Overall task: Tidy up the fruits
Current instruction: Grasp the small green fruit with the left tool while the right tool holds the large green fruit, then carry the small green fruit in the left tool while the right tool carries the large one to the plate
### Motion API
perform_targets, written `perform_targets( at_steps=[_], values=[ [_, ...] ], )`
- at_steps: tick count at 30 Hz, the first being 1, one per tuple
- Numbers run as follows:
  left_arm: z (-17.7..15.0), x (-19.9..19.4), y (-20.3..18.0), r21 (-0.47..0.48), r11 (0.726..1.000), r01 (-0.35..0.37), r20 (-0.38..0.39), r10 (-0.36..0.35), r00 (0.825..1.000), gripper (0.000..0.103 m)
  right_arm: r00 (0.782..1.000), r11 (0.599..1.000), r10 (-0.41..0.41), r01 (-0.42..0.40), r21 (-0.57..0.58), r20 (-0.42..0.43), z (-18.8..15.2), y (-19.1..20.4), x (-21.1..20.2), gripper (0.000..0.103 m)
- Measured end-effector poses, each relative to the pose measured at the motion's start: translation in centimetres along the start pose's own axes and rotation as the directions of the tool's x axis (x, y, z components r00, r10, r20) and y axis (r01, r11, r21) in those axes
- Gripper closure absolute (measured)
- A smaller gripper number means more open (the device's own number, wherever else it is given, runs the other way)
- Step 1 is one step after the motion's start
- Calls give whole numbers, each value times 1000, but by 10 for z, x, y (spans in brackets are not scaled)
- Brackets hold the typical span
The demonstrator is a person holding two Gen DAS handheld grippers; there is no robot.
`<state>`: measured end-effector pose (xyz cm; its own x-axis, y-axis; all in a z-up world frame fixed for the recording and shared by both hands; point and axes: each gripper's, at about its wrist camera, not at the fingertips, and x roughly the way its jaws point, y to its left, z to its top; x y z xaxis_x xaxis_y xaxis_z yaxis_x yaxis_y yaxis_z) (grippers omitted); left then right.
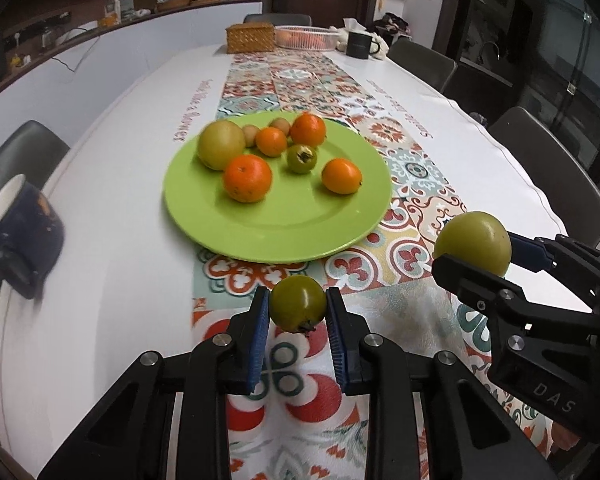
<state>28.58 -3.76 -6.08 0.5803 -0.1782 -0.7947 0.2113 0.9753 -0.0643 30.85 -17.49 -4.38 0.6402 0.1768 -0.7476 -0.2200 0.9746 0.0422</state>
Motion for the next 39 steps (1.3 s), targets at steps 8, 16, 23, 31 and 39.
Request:
perform_targets(
  at_steps=[8, 16, 23, 31, 39],
  values=[
    [13, -25, 8, 2, 1000, -26, 61, 26, 998, 75, 1000, 1000, -5, 5, -26, 28, 12, 10, -14, 52],
    [34, -40, 12, 16, 999, -33, 120, 31, 992, 75, 997, 999, -10, 13, -53, 71, 37, 13, -22, 53],
    [55, -37, 15, 24, 999, -40, 137, 36, 990, 75, 996, 998, -6, 11, -59, 90, 58, 9, -16, 53],
    [86, -18, 20, 37, 999, -20, 158, 14, 987, 75, 999, 999, 14, -12, -34, 50, 85, -5, 17, 53],
    [106, 20, 31, 33, 999, -18, 111, 14, 994, 75, 999, 998, 34, -35, -50, -21, 106, -10, 60, 53]
  ],
)
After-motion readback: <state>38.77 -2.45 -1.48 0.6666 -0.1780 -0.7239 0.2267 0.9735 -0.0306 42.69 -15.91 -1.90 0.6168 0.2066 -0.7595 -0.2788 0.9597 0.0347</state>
